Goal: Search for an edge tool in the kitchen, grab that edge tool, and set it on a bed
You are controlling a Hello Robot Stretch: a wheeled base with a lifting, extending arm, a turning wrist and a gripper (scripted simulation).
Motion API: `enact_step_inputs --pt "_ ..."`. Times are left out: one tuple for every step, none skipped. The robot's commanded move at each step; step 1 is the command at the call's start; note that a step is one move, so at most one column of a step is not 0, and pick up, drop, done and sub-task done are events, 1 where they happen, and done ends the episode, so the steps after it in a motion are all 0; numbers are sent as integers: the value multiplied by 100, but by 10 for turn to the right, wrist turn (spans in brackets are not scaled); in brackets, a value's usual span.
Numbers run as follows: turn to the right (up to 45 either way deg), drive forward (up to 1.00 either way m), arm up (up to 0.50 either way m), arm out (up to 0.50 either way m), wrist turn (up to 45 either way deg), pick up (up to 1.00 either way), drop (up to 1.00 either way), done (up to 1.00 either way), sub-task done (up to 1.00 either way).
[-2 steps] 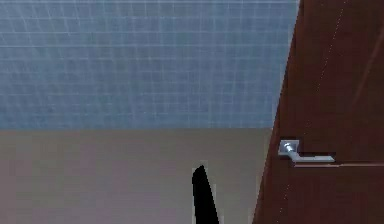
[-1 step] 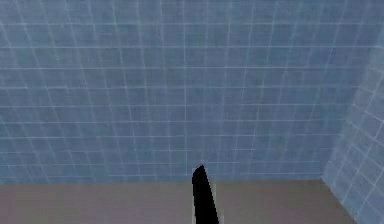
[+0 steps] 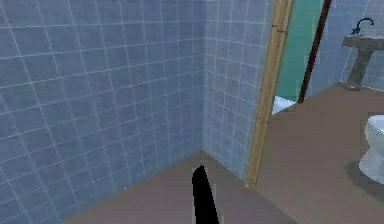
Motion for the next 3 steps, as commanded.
enact_step_inputs --pt "0 40 0 0 0 0 0 0 0" --pt "450 0 0 0 0 0 0 0 0" --pt "90 0 0 0 0 0 0 0 0"
